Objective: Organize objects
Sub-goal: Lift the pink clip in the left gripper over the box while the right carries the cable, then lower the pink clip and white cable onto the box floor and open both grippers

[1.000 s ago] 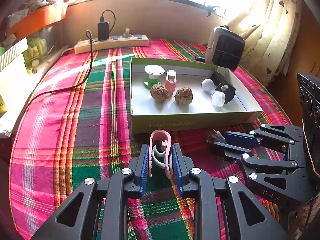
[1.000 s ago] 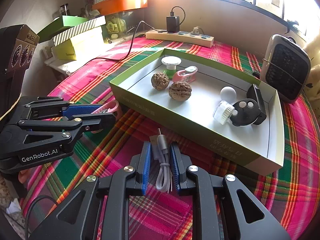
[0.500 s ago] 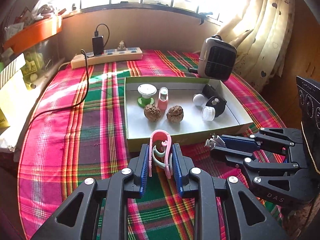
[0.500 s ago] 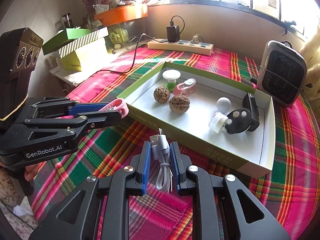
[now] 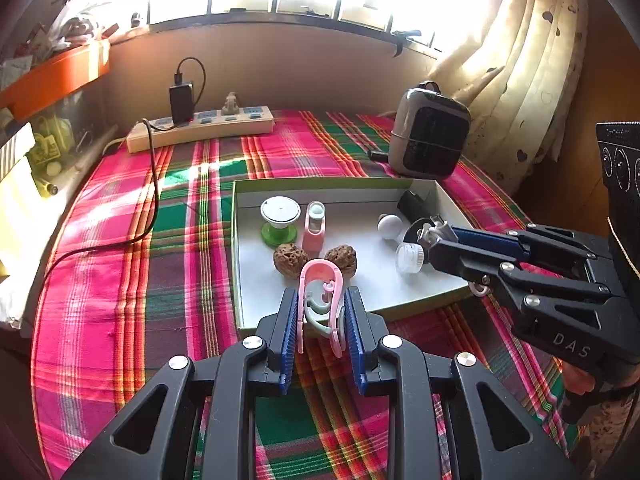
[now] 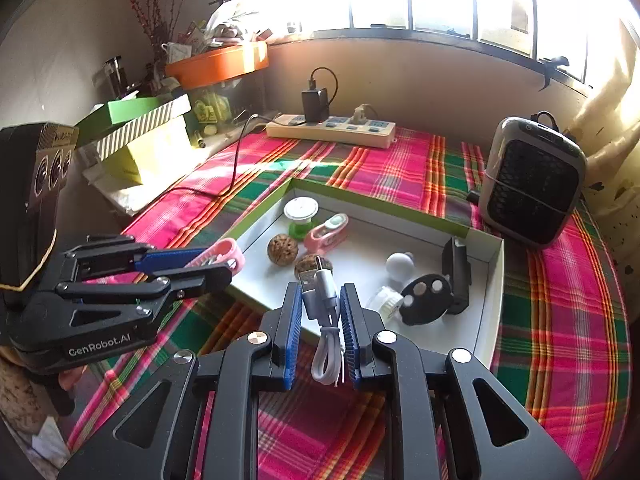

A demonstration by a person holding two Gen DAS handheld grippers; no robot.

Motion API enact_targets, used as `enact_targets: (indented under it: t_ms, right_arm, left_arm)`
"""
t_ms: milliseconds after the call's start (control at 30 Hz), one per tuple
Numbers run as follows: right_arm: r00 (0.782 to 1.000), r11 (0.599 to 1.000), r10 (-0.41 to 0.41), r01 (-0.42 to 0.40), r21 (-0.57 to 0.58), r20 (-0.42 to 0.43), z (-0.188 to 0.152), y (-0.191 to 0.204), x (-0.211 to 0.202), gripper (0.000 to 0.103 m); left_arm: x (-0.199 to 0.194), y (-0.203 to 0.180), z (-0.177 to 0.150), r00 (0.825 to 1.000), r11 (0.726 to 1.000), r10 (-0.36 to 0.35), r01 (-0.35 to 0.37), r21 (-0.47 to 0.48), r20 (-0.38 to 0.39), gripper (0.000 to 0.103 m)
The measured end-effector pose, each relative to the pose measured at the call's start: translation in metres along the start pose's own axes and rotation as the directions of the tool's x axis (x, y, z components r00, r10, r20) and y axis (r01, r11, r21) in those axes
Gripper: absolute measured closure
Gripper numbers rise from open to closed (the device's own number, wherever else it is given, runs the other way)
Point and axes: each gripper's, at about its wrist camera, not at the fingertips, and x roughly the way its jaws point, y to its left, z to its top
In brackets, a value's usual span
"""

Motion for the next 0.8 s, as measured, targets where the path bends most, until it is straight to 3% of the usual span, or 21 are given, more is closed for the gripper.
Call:
enact_targets:
  t_ms: [267, 800]
  right_arm:
    - [1.0, 0.998, -0.02, 0.02, 0.06, 0.005, 0.024, -0.017, 0.017, 0.083]
    - [0.997, 0.987, -0.01, 0.023, 0.161, -0.08, 0.051, -0.038, 0.073, 0.082]
  left_arm:
    - [0.015, 0.0, 0.006, 1.0, 1.0, 0.0, 0.0, -0.008, -0.013, 0.082]
    - [0.046, 0.001, 0.011, 0.998, 1.0, 0.002, -0.002, -0.006, -0.066, 0.082]
